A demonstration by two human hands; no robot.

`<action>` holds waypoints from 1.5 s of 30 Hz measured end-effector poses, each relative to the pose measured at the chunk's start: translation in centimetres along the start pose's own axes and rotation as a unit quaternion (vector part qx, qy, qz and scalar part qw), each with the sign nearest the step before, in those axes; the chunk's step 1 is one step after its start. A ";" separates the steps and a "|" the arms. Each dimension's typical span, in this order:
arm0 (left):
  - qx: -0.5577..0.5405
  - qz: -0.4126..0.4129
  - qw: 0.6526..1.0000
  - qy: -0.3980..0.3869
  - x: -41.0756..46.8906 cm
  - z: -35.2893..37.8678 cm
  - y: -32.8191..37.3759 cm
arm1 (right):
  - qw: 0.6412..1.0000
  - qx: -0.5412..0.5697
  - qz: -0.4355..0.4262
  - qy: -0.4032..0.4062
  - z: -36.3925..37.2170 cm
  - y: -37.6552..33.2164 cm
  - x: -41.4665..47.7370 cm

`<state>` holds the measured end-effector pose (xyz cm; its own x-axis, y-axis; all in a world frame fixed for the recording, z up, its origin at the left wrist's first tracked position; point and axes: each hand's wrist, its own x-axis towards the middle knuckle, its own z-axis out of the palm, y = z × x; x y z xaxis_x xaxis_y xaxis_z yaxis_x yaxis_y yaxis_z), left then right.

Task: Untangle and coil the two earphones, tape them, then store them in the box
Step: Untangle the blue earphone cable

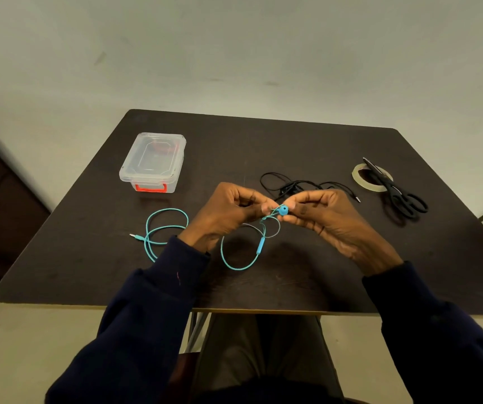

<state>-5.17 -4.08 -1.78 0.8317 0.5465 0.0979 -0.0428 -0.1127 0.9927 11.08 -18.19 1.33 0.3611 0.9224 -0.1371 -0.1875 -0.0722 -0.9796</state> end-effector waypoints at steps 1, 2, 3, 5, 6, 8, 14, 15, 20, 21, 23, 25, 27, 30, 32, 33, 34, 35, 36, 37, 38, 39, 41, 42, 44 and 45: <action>-0.031 -0.009 0.999 0.012 0.0 0.3 -0.1 | 1.000 0.002 -0.008 0.005 0.1 0.2 0.0; -0.059 -0.018 0.998 0.026 0.0 0.6 -0.2 | 1.000 0.004 -0.015 0.012 0.3 0.4 -0.1; -0.080 -0.024 0.996 0.041 0.0 0.8 -0.3 | 1.000 0.007 -0.021 0.020 0.4 0.6 -0.2; -0.094 -0.027 0.993 0.071 0.0 1.2 -0.4 | 0.999 0.016 -0.033 0.039 0.6 1.0 -0.2; -0.093 -0.025 0.992 0.084 -0.1 1.3 -0.4 | 0.998 0.021 -0.038 0.047 0.7 1.1 -0.2; -0.087 -0.022 0.990 0.110 -0.1 1.5 -0.2 | 0.997 0.027 -0.041 0.059 0.9 1.3 -0.1; -0.013 0.017 0.985 0.173 0.1 1.9 -0.3 | 0.995 0.005 -0.080 0.060 1.2 1.8 0.0; -0.001 0.020 0.982 0.188 0.1 2.1 -0.3 | 0.993 -0.019 -0.100 0.057 1.2 1.9 0.0; -0.057 -0.012 0.962 0.267 0.3 2.1 -0.5 | 0.968 -0.145 -0.198 0.059 0.9 2.3 -0.2; -0.075 -0.014 0.958 0.276 0.3 1.9 -0.4 | 0.962 -0.160 -0.214 0.056 0.8 2.3 -0.3; -0.123 -0.017 0.953 0.277 0.2 1.5 -0.2 | 0.956 -0.179 -0.229 0.049 0.4 2.3 -0.3; -0.191 -0.029 0.948 0.254 0.0 1.2 0.2 | 0.955 -0.195 -0.215 0.057 -0.2 2.5 -0.2; -0.261 -0.041 0.938 0.224 0.0 0.9 0.4 | 0.964 -0.180 -0.180 0.080 -1.1 3.0 -0.3; -0.308 -0.045 0.934 0.176 0.2 1.1 0.6 | 0.964 -0.197 -0.130 0.120 -2.1 4.0 -0.6; -0.275 -0.047 0.952 0.127 0.8 1.6 1.2 | 0.954 -0.223 -0.146 0.140 -2.3 3.8 -0.8; -0.244 -0.045 0.964 0.099 1.0 1.8 1.8 | 0.954 -0.214 -0.160 0.133 -2.3 3.4 -0.9; -0.209 -0.041 0.974 0.072 1.4 2.0 2.4 | 0.960 -0.189 -0.169 0.115 -2.1 2.9 -0.9; -0.174 -0.035 0.983 0.051 1.8 2.0 3.2 | 0.970 -0.159 -0.162 0.090 -1.8 2.2 -0.8; -0.140 -0.029 0.989 0.038 2.3 2.1 4.0 | 0.978 -0.137 -0.142 0.064 -1.5 1.5 -0.6; -0.107 -0.023 0.994 0.027 2.7 2.2 4.8 | 0.983 -0.131 -0.119 0.042 -1.3 1.0 -0.5; -0.075 -0.013 0.997 0.018 3.0 2.3 5.4 | 0.985 -0.138 -0.103 0.026 -1.0 0.7 -0.2; -0.050 -0.002 0.999 0.009 3.2 2.4 5.8 | 0.984 -0.148 -0.097 0.017 -0.7 0.5 0.0; -0.025 0.006 1.000 -0.013 3.4 2.4 6.3 | 0.985 -0.139 -0.103 0.018 -0.5 0.6 0.3; -0.025 0.004 0.999 -0.020 3.4 2.4 6.2 | 0.987 -0.120 -0.107 0.023 -0.5 0.8 0.4; -0.036 0.006 0.999 -0.011 3.4 2.2 5.8 | 0.993 -0.061 -0.099 0.032 -0.8 1.2 0.6; -0.038 0.014 0.999 0.009 3.3 2.1 5.4 | 0.995 -0.024 -0.089 0.035 -1.1 1.4 0.6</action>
<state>-1.47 -4.60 3.79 0.8198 0.5586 0.1259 -0.1077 -0.0655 0.9920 12.01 -18.10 -0.29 0.4478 0.8936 0.0312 -0.0713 0.0704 -0.9950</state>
